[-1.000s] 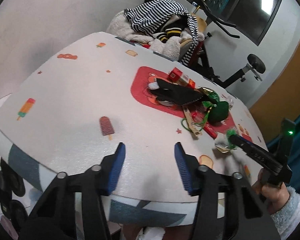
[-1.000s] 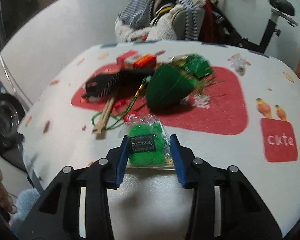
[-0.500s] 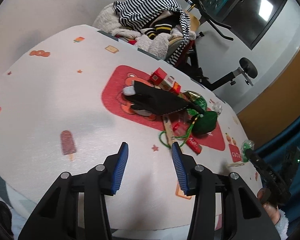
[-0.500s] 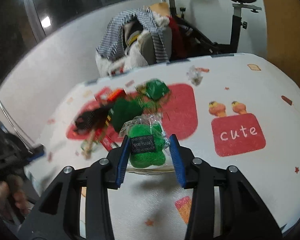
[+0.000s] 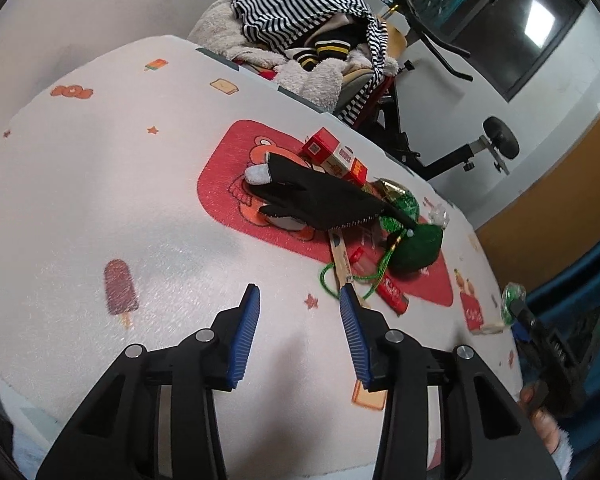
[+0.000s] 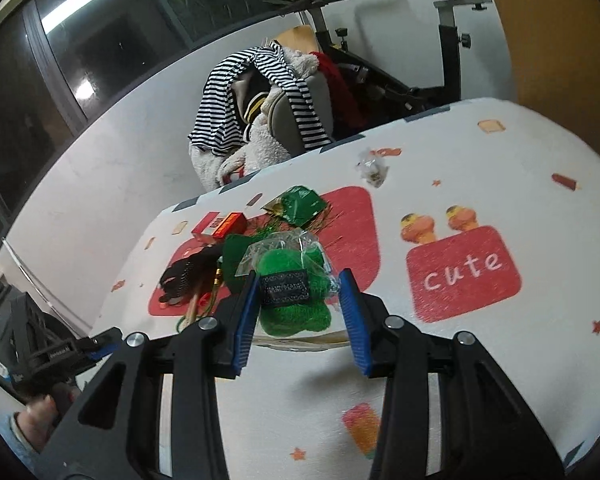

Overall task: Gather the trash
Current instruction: 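Grasp the black mesh item with the left tool while the right tool holds the green bag, then carry the black item over the brown bin and open the left tool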

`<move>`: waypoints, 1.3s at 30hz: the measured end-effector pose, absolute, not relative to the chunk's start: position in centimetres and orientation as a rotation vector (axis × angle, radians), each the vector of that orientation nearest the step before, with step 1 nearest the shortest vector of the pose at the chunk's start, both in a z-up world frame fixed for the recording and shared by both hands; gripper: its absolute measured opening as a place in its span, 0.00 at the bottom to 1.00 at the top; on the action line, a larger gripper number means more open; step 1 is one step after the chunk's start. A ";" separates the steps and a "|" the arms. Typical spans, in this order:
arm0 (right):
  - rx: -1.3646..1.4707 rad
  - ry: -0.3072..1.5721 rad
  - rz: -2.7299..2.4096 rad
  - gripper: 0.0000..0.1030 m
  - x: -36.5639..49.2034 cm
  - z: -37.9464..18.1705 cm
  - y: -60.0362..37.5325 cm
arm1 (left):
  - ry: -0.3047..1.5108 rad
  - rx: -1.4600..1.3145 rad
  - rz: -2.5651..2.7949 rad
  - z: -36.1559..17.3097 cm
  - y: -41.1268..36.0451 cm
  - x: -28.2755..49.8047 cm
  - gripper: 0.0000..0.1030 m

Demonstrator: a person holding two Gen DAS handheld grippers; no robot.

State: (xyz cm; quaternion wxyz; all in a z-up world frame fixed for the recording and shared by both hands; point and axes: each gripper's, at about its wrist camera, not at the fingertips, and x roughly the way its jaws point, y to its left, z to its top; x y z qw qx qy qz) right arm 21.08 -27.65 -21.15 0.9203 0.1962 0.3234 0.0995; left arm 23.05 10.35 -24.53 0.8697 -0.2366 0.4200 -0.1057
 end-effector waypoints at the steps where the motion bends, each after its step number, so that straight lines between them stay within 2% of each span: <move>1: 0.394 0.660 0.201 0.41 21.1 -21.1 -27.7 | 0.879 -0.506 -0.224 -24.5 10.4 23.4 0.39; 7: 0.386 0.643 0.196 0.41 20.9 -20.9 -28.3 | 0.847 -0.659 -0.182 -24.6 13.1 27.6 0.39; 10: 0.367 0.650 0.186 0.41 20.9 -20.9 -28.6 | 0.862 -0.605 -0.158 -24.8 13.0 30.3 0.39; 14: 0.382 0.656 0.170 0.41 20.9 -21.1 -29.1 | 0.884 -0.531 -0.145 -25.1 11.6 33.4 0.46; 18: 0.377 0.657 0.165 0.41 20.7 -21.1 -29.1 | 0.930 -0.493 -0.139 -26.2 9.7 35.9 0.46; 19: 0.373 0.655 0.166 0.41 20.5 -21.0 -29.1 | 0.950 -0.483 -0.128 -26.6 9.3 36.2 0.33; 20: 0.368 0.653 0.167 0.41 20.4 -20.8 -29.0 | 0.963 -0.471 -0.116 -26.8 9.2 36.4 0.04; 25: 0.362 0.636 0.171 0.41 19.6 -20.0 -29.1 | 0.871 -0.472 -0.149 -24.0 9.4 34.6 0.04; 31: 0.370 0.616 0.181 0.41 18.7 -18.9 -28.9 | 0.719 -0.404 -0.293 -15.6 8.4 31.5 0.04; 39: 0.359 0.580 0.231 0.41 16.7 -16.1 -27.6 | 0.608 -0.348 -0.400 -7.1 7.9 25.7 0.04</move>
